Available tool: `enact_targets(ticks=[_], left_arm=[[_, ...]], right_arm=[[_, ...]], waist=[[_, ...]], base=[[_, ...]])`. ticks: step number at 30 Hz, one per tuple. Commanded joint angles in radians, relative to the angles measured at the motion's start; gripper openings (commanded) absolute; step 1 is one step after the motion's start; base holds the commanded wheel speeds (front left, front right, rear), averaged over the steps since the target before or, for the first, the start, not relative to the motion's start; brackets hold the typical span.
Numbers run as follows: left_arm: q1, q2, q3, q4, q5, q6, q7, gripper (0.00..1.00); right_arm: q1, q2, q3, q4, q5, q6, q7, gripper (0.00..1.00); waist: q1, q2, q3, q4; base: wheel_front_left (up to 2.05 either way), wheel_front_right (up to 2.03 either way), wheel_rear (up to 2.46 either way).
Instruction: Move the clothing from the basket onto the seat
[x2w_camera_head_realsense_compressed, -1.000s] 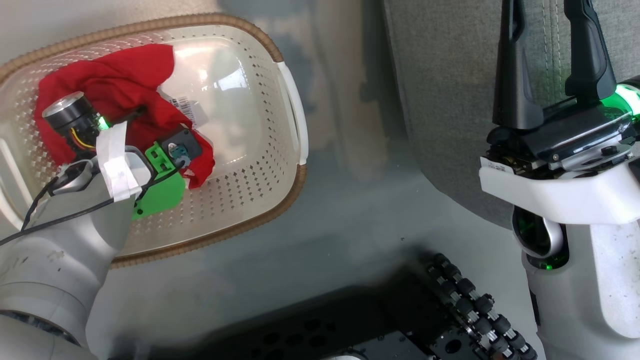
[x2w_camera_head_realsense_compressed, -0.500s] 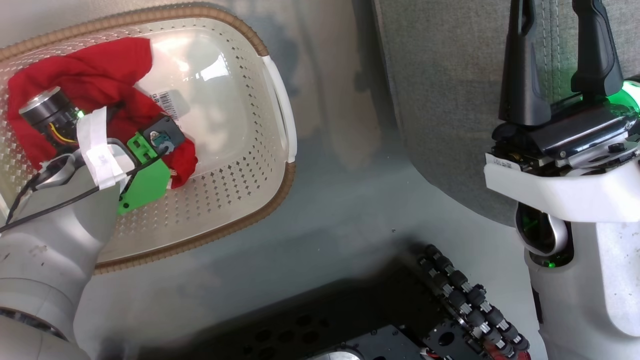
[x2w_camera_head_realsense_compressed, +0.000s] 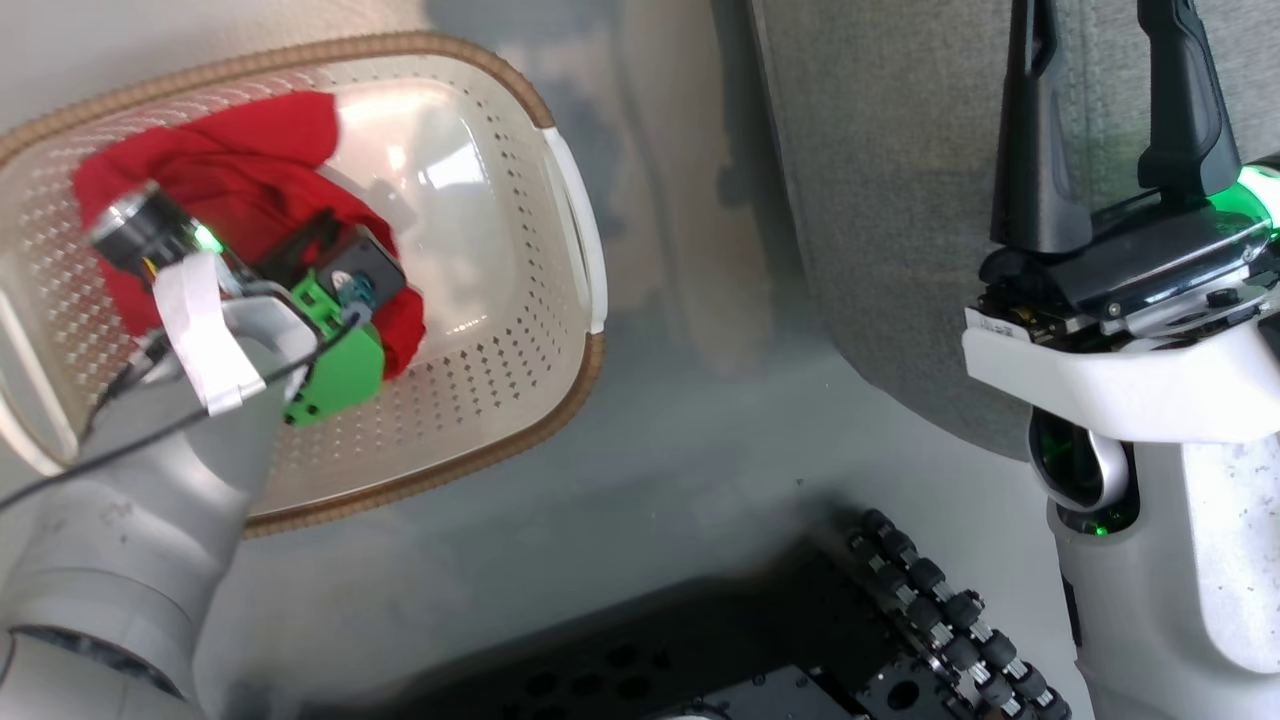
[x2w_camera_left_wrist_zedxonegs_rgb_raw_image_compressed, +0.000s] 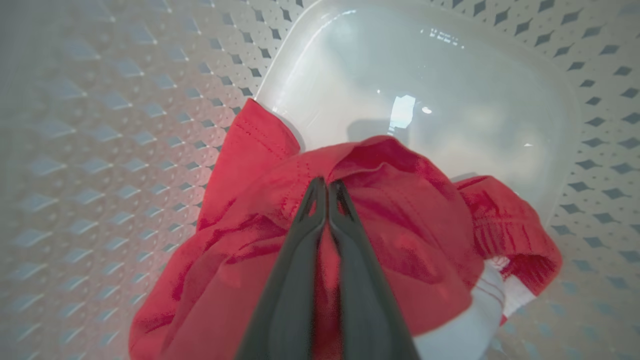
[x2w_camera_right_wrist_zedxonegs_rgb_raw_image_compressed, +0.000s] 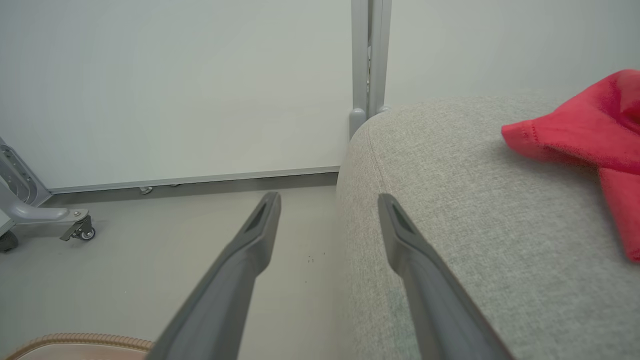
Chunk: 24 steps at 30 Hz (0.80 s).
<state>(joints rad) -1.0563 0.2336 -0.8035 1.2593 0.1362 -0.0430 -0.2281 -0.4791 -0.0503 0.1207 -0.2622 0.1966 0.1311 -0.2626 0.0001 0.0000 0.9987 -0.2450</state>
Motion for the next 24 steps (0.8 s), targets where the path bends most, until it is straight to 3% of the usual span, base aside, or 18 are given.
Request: enact_targets(ticks=[1, 5, 11, 16, 24], left_arm=[[0.031, -0.008, 0.016, -0.016, -0.024, 0.014, -0.017, 0.0], [0.095, -0.023, 0.048, -0.11, -0.078, 0.026, -0.038, 0.0], [0.268, 0.023, 0.101, -0.439, -0.167, 0.054, -0.037, 0.0], [0.43, 0.03, 0.169, -0.666, -0.248, 0.066, -0.037, 0.0], [0.622, 0.001, 0.267, -0.838, -0.288, 0.079, -0.038, 0.0]], right_arm=[[0.013, -0.001, -0.001, 0.007, -0.01, -0.001, -0.003, 1.0], [0.032, -0.001, 0.001, 0.021, -0.023, -0.001, -0.003, 1.0], [0.071, -0.001, -0.002, 0.043, -0.049, -0.001, -0.003, 1.0], [0.132, -0.001, 0.003, 0.075, -0.07, -0.001, -0.003, 1.0], [0.228, -0.001, 0.018, 0.128, -0.077, -0.001, -0.003, 1.0]], waist=[[-0.0001, 0.0, -0.06, 0.027], [-0.0001, 0.0, -0.139, 0.05], [-0.0001, 0.0, -0.273, 0.083], [-0.0001, 0.0, -0.403, 0.118], [-0.0001, 0.0, -0.592, 0.16]], base=[[0.0, 0.0, 0.0], [0.0, 0.0, 0.0], [0.0, 0.0, 0.0], [0.0, 0.0, 0.0], [0.0, 0.0, 0.0]])
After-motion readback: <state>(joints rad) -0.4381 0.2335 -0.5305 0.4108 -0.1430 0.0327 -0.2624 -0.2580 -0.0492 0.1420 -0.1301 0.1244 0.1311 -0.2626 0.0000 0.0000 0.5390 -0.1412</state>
